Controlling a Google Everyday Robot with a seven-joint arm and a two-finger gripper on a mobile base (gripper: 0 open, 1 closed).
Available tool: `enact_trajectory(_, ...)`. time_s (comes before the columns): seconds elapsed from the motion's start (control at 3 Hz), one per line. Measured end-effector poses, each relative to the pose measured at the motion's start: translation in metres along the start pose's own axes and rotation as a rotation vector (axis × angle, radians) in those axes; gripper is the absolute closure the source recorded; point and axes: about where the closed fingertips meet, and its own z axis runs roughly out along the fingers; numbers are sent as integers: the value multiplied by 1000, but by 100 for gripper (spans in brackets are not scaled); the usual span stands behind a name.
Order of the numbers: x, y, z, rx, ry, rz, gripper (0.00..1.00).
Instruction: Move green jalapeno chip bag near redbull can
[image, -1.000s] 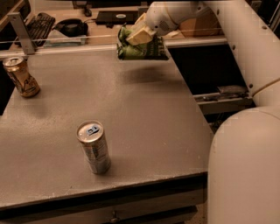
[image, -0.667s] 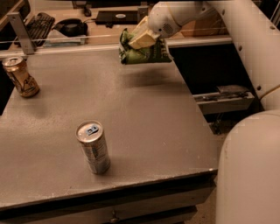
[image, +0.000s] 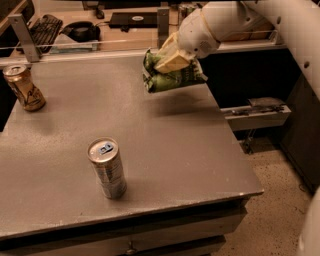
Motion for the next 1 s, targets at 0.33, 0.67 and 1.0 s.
enact_trajectory(0.33, 4, 30, 1, -47, -2, -23, 100)
enact_trajectory(0.67, 6, 59, 3, -98, -5, -41, 100)
enact_trajectory(1.0, 7, 88, 6, -149, -5, -53, 100)
